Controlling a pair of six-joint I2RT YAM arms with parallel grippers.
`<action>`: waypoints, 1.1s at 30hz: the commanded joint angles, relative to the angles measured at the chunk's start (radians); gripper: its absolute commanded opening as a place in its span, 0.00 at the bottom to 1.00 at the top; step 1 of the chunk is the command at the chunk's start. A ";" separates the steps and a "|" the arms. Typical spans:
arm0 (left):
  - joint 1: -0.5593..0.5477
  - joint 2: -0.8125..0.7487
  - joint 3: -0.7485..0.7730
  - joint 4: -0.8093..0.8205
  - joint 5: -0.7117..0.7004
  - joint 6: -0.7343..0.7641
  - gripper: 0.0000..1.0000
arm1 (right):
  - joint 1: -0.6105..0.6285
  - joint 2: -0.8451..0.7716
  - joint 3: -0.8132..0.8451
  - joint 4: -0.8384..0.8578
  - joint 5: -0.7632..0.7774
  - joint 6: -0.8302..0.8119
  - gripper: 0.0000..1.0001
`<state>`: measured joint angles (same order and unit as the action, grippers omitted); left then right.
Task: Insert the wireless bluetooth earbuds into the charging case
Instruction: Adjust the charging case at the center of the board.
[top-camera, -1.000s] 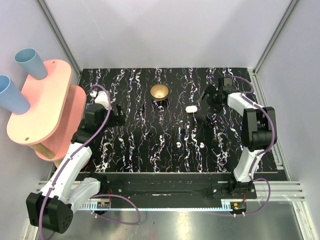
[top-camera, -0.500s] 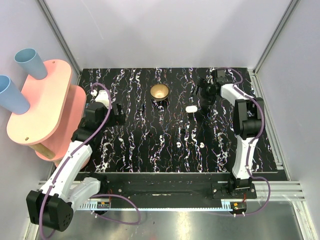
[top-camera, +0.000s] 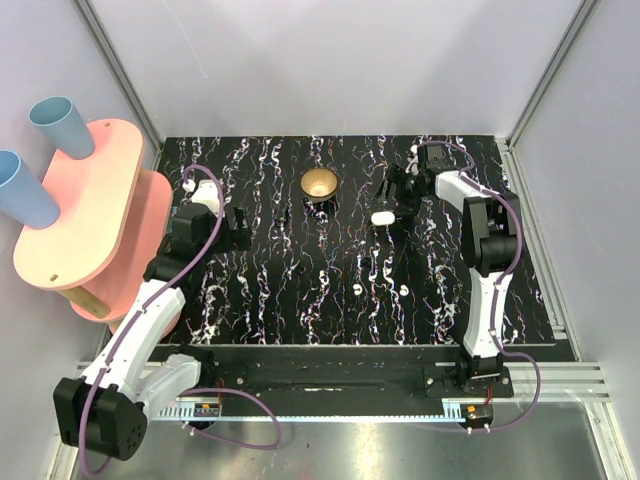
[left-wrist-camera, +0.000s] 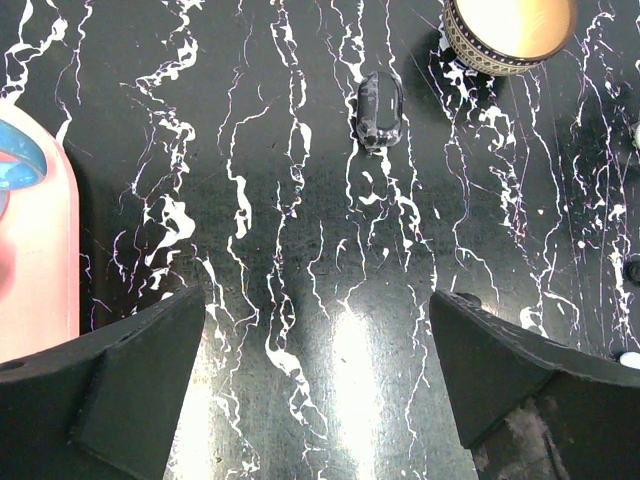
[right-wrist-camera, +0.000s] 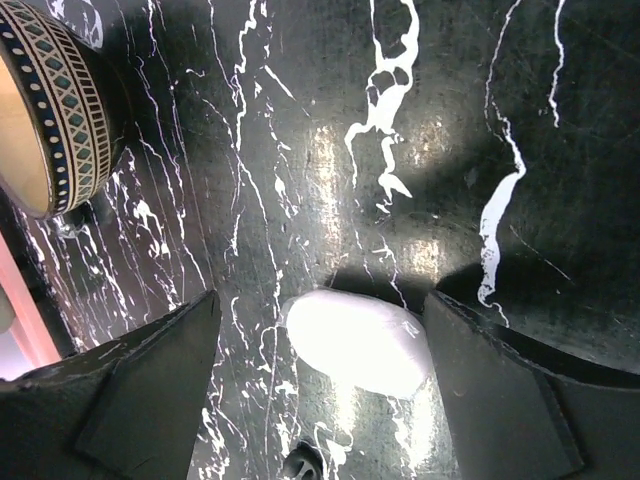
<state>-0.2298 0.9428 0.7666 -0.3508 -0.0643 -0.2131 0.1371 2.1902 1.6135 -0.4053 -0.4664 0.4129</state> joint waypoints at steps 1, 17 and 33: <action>0.000 0.010 0.050 0.016 -0.014 0.008 0.99 | 0.019 -0.069 -0.078 0.006 -0.021 -0.008 0.89; 0.000 0.024 0.056 0.013 -0.003 0.009 0.99 | 0.062 -0.266 -0.250 0.019 0.152 -0.161 0.93; 0.000 0.016 0.051 0.012 0.020 0.003 0.99 | 0.148 -0.351 -0.407 0.296 0.220 -0.839 1.00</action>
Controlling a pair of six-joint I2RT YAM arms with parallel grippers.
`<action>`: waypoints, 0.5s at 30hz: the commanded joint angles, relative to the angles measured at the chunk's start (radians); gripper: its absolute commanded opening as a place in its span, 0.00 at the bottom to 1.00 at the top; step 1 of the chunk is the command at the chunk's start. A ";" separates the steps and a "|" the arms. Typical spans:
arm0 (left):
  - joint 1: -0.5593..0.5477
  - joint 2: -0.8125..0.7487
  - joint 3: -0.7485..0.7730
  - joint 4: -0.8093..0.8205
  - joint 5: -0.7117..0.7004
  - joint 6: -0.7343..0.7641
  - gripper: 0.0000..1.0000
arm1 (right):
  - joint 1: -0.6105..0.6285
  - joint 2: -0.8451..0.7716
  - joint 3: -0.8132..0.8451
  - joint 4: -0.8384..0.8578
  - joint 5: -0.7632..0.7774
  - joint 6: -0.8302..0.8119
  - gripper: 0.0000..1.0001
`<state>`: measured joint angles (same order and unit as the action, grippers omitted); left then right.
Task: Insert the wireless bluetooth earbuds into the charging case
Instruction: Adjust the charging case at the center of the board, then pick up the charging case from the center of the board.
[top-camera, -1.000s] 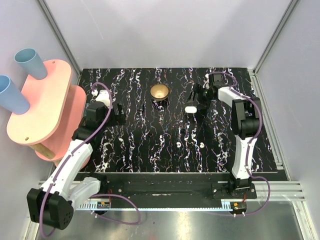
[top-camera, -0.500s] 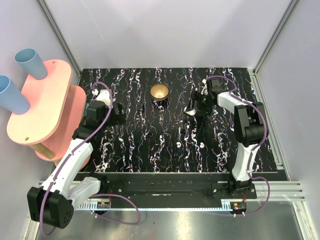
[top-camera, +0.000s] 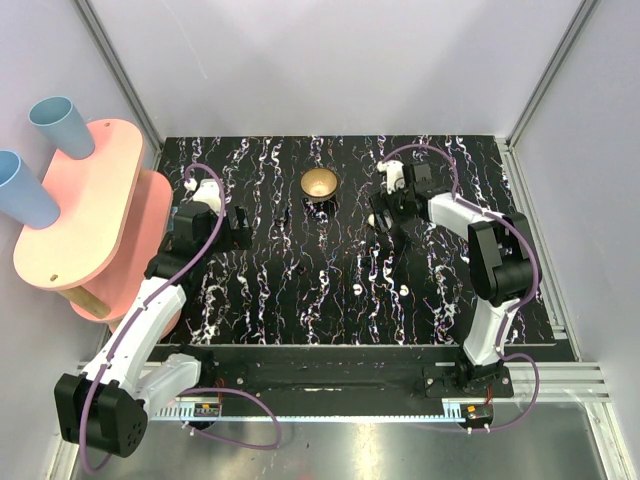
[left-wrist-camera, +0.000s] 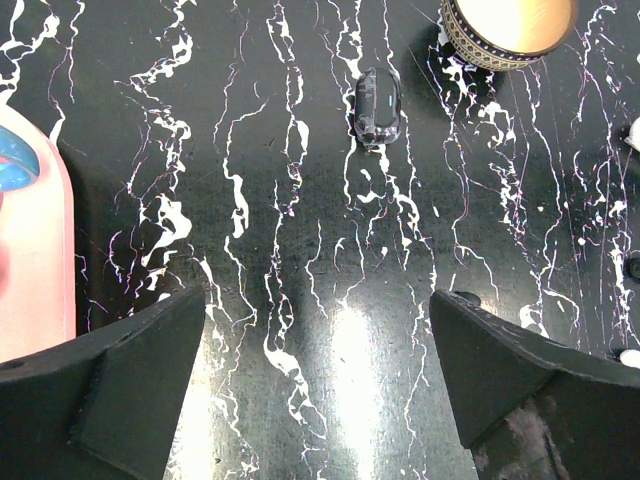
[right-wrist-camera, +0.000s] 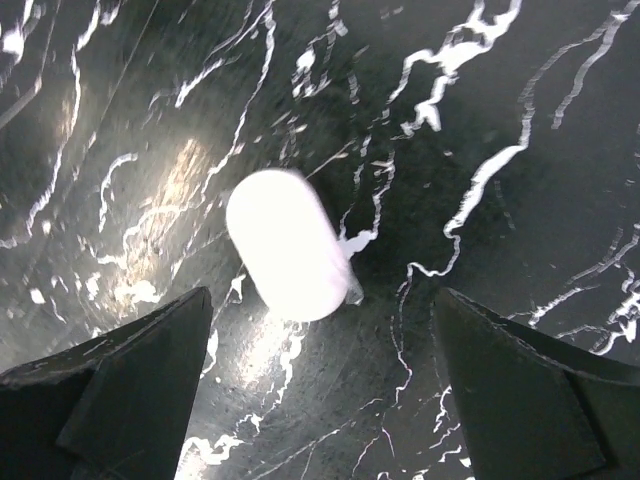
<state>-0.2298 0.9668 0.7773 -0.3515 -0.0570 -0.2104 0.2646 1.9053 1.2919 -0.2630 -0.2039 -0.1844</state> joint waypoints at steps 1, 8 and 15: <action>0.000 -0.010 0.040 0.013 0.013 0.000 0.99 | 0.022 -0.065 -0.097 0.180 -0.026 -0.263 1.00; 0.000 -0.013 0.039 0.014 0.013 0.002 0.99 | 0.022 -0.022 -0.088 0.229 -0.047 -0.346 0.91; 0.000 -0.016 0.039 0.013 0.003 0.006 0.99 | 0.024 0.003 -0.069 0.205 -0.121 -0.380 0.83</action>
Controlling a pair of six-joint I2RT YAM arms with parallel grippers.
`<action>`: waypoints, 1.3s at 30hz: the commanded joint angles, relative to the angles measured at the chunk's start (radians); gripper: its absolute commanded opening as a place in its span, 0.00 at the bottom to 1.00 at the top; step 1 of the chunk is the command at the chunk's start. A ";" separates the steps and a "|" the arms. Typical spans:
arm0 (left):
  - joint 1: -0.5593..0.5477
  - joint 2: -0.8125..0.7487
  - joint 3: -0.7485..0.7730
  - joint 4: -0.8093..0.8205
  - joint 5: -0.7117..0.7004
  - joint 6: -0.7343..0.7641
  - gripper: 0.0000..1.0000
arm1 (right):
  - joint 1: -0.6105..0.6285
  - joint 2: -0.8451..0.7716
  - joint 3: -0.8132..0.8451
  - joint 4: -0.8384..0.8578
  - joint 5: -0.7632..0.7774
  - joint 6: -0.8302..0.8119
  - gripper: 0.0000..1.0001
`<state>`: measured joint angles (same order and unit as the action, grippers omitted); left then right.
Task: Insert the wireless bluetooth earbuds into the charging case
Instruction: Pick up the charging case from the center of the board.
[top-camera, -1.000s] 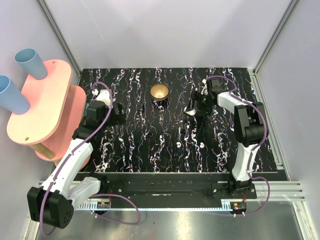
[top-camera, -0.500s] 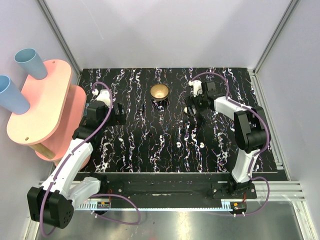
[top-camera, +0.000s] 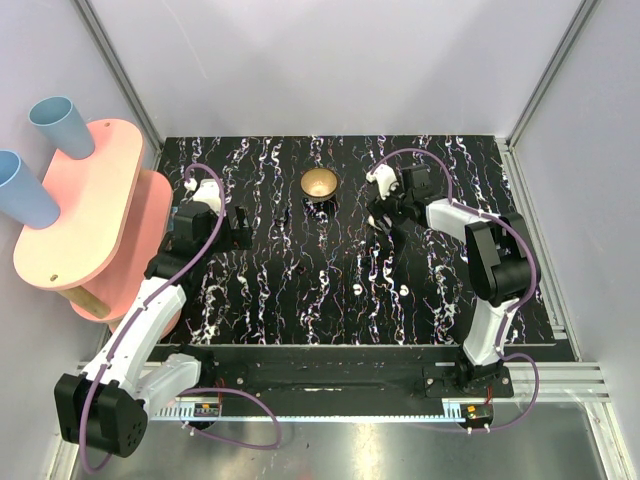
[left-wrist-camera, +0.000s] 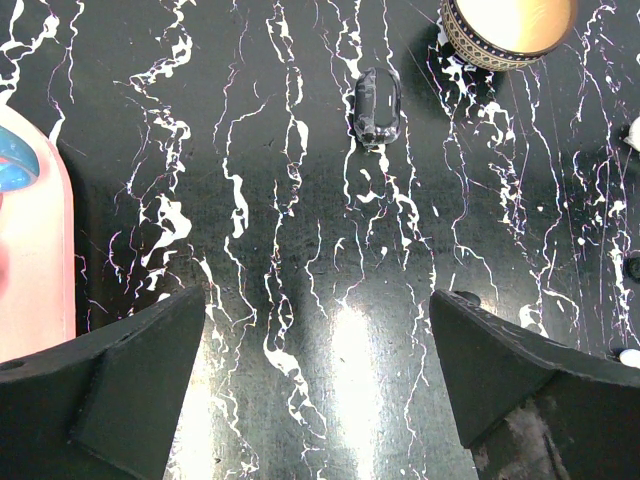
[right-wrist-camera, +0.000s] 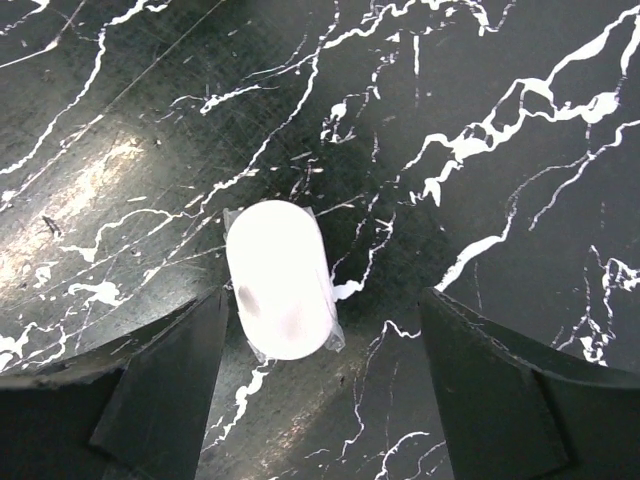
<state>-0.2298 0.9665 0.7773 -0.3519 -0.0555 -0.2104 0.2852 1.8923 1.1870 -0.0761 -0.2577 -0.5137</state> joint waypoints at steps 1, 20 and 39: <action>0.000 -0.015 0.037 0.014 0.002 0.008 0.99 | 0.003 0.019 0.037 0.012 -0.074 -0.051 0.82; 0.000 -0.009 0.040 0.014 -0.013 0.013 0.99 | 0.003 0.050 0.062 -0.083 -0.068 -0.071 0.70; 0.000 -0.172 -0.053 0.148 0.049 0.029 0.99 | 0.003 -0.016 0.072 -0.096 -0.048 -0.017 0.21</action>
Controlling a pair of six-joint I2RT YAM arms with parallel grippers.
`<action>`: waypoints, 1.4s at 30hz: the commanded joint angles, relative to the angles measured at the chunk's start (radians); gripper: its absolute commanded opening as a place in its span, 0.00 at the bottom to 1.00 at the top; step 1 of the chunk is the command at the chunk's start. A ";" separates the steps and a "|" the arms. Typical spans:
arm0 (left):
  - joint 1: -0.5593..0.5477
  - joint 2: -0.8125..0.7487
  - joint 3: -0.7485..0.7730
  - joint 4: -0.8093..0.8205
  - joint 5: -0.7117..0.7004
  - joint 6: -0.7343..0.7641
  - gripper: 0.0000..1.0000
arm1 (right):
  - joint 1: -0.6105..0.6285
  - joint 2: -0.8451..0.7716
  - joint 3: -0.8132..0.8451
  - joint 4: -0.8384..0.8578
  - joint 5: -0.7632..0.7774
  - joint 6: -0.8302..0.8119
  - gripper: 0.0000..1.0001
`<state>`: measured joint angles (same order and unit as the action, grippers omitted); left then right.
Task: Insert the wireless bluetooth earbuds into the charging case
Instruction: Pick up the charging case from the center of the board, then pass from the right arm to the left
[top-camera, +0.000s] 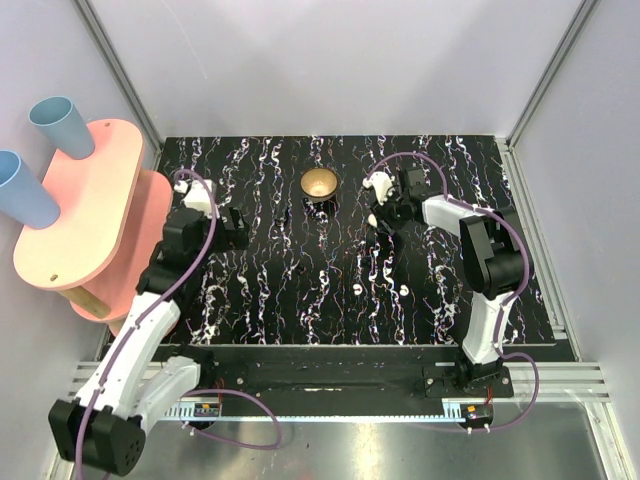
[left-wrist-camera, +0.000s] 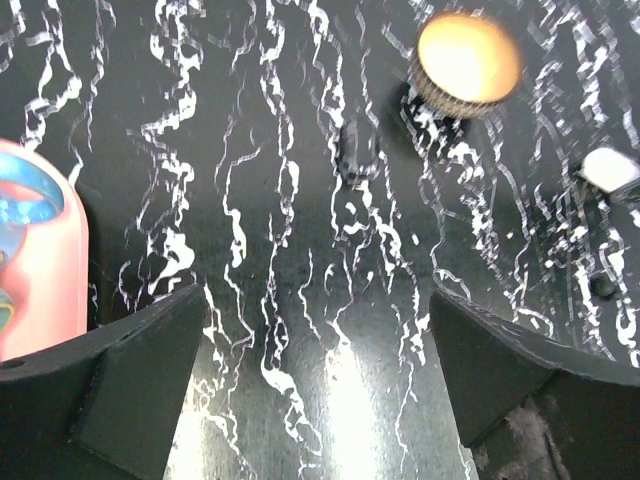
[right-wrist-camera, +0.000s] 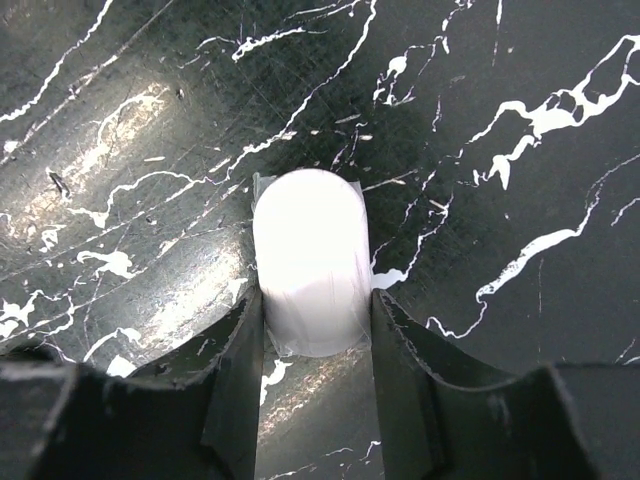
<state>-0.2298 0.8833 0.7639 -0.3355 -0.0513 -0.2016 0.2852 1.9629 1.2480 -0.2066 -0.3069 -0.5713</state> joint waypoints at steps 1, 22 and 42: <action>0.000 -0.099 -0.047 0.162 0.073 0.022 0.99 | 0.002 -0.096 0.010 0.036 0.011 0.050 0.21; -0.035 0.057 0.057 0.369 0.715 -0.363 0.99 | 0.226 -0.771 -0.344 0.265 -0.088 0.175 0.10; -0.290 0.235 0.190 0.385 0.645 -0.369 0.97 | 0.407 -0.865 -0.363 0.251 0.046 0.122 0.11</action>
<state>-0.5011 1.1007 0.9100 -0.0143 0.6342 -0.5591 0.6670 1.0954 0.8654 0.0055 -0.2909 -0.4427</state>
